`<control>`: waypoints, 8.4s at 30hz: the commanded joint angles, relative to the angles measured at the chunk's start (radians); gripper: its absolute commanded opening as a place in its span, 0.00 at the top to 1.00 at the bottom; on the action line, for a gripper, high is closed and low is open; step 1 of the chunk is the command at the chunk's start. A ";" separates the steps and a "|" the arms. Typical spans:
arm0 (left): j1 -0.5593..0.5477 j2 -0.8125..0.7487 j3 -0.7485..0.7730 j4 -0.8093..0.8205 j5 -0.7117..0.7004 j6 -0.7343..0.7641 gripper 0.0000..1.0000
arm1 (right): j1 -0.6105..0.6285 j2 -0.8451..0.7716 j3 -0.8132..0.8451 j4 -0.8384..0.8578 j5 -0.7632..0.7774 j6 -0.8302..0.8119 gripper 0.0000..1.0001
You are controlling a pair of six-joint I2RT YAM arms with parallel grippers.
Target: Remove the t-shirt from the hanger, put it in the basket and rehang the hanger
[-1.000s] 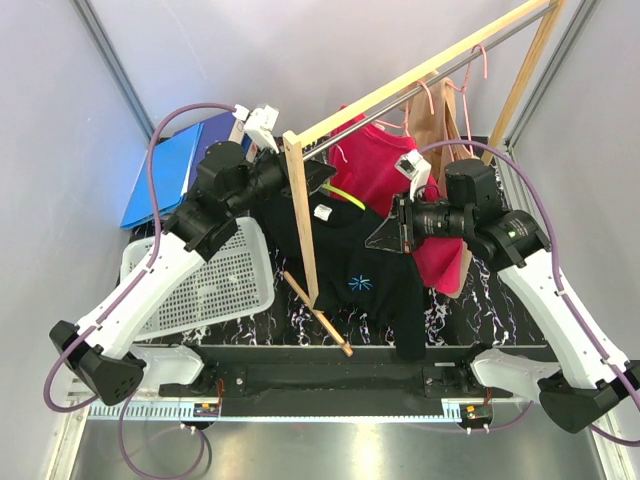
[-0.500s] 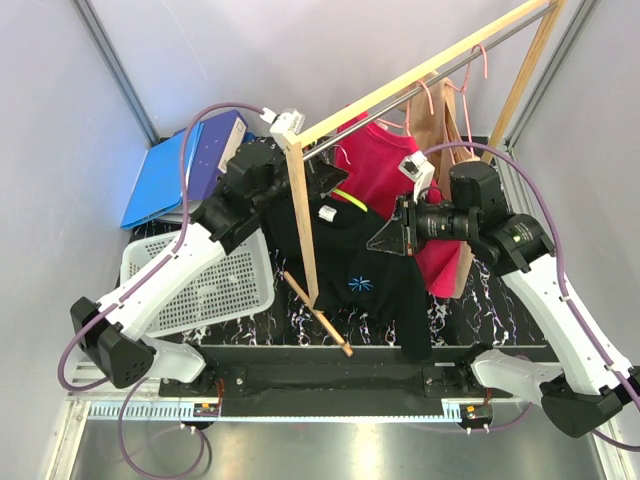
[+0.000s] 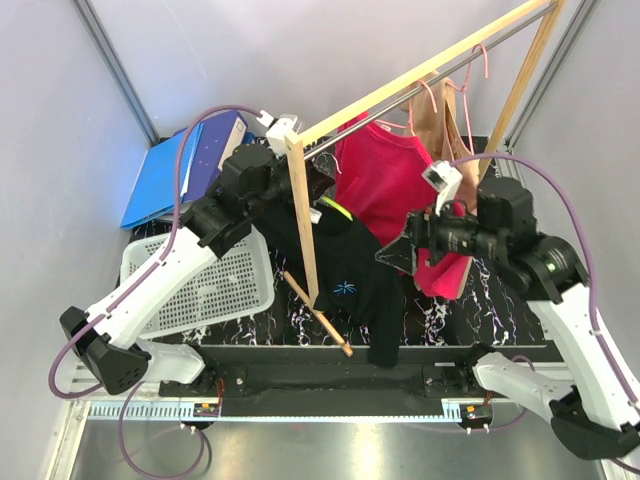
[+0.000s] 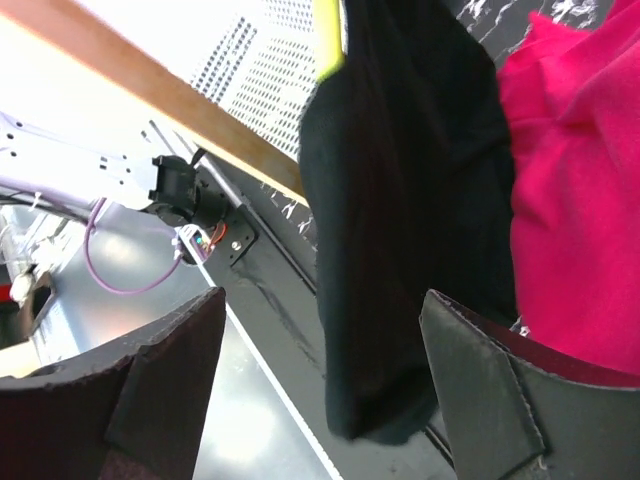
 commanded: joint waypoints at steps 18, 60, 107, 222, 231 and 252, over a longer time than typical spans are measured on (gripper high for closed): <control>0.004 -0.081 0.032 0.161 -0.179 -0.087 1.00 | 0.006 -0.294 -0.356 0.207 0.083 0.030 0.33; 0.220 -0.389 -0.400 0.454 -0.234 -0.527 1.00 | 0.006 -0.830 -0.563 0.337 0.735 0.302 1.00; 0.252 -0.231 -0.115 0.335 0.201 -0.121 1.00 | 0.007 -0.481 -0.073 0.109 0.106 -0.002 0.31; 0.145 -0.180 -0.121 0.266 0.115 -0.345 1.00 | 0.015 -0.330 -0.389 0.164 0.038 0.092 0.15; 0.145 -0.196 -0.136 0.255 0.132 -0.348 1.00 | 0.015 -0.340 -0.251 0.119 0.003 0.075 0.00; 0.090 -0.133 -0.118 0.304 0.149 -0.385 1.00 | 0.015 -0.142 -0.039 0.165 0.002 0.061 0.20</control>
